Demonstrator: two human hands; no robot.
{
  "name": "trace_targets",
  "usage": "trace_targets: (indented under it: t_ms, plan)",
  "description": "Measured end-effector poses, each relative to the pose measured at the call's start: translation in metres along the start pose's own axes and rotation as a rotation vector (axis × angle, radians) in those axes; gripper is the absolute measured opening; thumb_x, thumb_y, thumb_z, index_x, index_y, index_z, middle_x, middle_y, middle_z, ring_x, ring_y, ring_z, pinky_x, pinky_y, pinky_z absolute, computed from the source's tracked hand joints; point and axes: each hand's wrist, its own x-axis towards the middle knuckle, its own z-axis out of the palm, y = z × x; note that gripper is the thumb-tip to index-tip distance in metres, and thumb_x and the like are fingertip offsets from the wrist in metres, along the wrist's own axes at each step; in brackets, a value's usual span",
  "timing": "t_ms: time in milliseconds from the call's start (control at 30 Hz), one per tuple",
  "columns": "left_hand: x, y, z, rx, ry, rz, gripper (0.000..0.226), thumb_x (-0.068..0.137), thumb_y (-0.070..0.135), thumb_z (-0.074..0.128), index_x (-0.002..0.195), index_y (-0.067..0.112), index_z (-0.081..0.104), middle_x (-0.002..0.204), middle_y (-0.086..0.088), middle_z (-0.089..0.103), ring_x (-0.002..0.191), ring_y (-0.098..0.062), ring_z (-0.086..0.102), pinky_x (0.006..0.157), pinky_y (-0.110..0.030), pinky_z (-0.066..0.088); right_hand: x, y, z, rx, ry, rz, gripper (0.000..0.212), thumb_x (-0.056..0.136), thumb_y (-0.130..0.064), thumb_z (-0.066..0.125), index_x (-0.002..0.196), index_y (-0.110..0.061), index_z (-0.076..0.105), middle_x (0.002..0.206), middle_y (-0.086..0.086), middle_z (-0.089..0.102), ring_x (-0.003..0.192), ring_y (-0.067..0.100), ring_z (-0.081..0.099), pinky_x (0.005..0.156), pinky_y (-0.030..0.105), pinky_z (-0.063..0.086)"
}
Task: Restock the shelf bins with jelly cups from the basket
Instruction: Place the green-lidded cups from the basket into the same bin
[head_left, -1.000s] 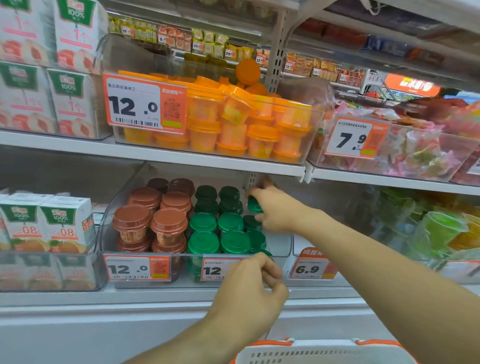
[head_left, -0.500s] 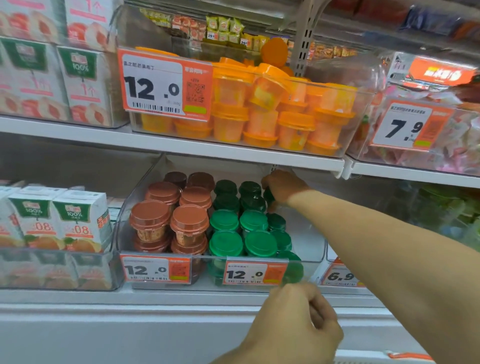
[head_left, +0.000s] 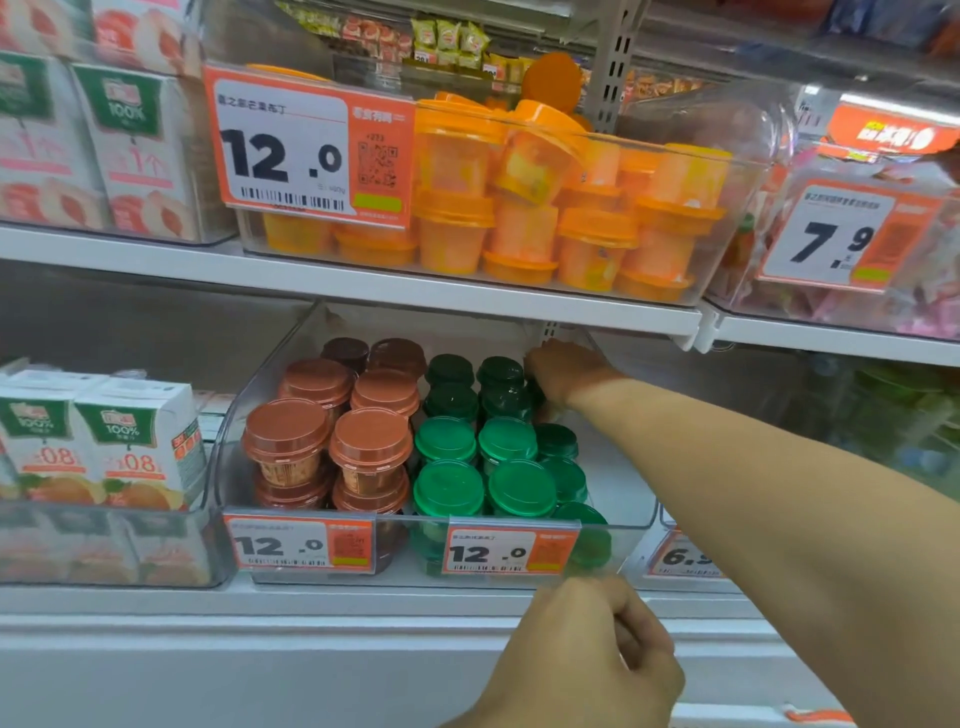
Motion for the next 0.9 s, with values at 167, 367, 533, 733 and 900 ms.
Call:
trace_targets:
  t_ms: [167,367,533,733,900]
  plan:
    - [0.002,0.0,0.0,0.005,-0.01,-0.01,0.013,0.083,0.023,0.06,0.084,0.027,0.072,0.084,0.012,0.07,0.058,0.002,0.053,0.066,-0.008,0.043,-0.001,-0.003,0.003,-0.03,-0.025,0.012,0.032,0.09,-0.018,0.07,0.118,-0.008,0.057,0.113,0.011,0.062,0.102,0.029,0.062,0.089,0.039,0.053]
    - [0.003,0.0,0.001,0.019,-0.01,-0.02,0.013,0.083,0.024,0.06,0.087,0.026,0.073,0.084,0.013,0.071,0.058,0.002,0.053,0.068,-0.009,0.046,-0.001,-0.004,0.0,-0.095,-0.115,-0.01,0.034,0.095,-0.019,0.065,0.125,-0.004,0.057,0.098,0.005,0.055,0.086,0.023,0.059,0.074,0.03,0.048]
    - [0.001,0.001,0.001,0.02,-0.022,-0.001,0.01,0.085,0.025,0.062,0.088,0.025,0.071,0.082,0.014,0.067,0.058,-0.001,0.052,0.062,-0.01,0.04,-0.005,-0.001,-0.008,-0.106,-0.114,-0.013,0.01,0.095,-0.007,0.057,0.086,-0.002,0.055,0.096,0.009,0.058,0.072,0.019,0.055,0.069,0.03,0.05]
    - [0.0,0.004,0.004,0.017,-0.032,0.007,0.01,0.084,0.027,0.061,0.086,0.026,0.071,0.086,0.009,0.068,0.064,-0.003,0.053,0.068,-0.015,0.044,-0.026,-0.001,-0.015,-0.136,-0.231,-0.129,0.054,0.079,-0.033,0.083,0.124,-0.009,0.064,0.115,0.007,0.067,0.1,0.028,0.063,0.089,0.033,0.055]
    - [0.001,0.006,0.004,0.03,-0.045,0.013,0.01,0.085,0.025,0.061,0.085,0.027,0.07,0.089,0.008,0.069,0.064,-0.004,0.054,0.065,-0.014,0.042,-0.035,-0.003,-0.013,-0.148,-0.269,-0.144,0.046,0.091,-0.03,0.071,0.131,-0.009,0.059,0.115,0.005,0.064,0.098,0.026,0.06,0.087,0.03,0.052]
